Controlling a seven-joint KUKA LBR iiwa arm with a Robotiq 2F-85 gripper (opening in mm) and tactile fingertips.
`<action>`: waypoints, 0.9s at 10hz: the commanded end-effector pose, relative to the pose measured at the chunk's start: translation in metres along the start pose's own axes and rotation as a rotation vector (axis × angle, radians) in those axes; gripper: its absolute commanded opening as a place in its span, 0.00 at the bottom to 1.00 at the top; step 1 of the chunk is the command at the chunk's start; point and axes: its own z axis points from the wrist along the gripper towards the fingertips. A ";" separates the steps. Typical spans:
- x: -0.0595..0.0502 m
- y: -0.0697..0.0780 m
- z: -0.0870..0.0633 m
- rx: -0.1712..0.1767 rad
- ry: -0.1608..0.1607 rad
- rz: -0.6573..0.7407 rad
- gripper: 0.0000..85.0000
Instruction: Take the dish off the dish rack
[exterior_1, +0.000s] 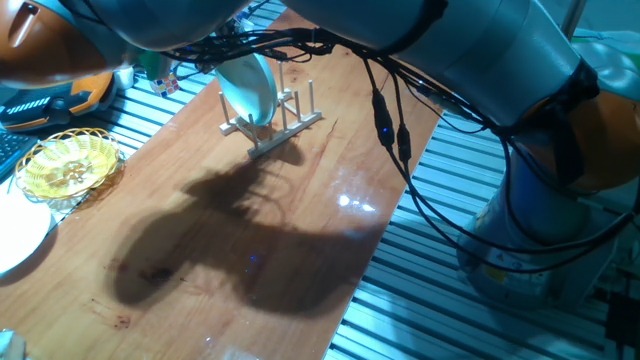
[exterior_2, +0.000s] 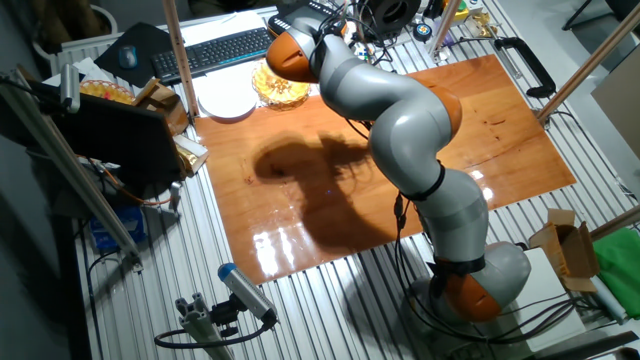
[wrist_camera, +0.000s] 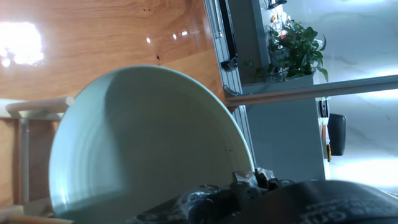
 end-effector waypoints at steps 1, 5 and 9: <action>0.000 0.000 0.000 -0.002 -0.001 -0.002 0.01; 0.000 0.000 0.000 0.005 -0.020 -0.003 0.01; 0.000 0.000 0.000 0.015 -0.048 0.003 0.01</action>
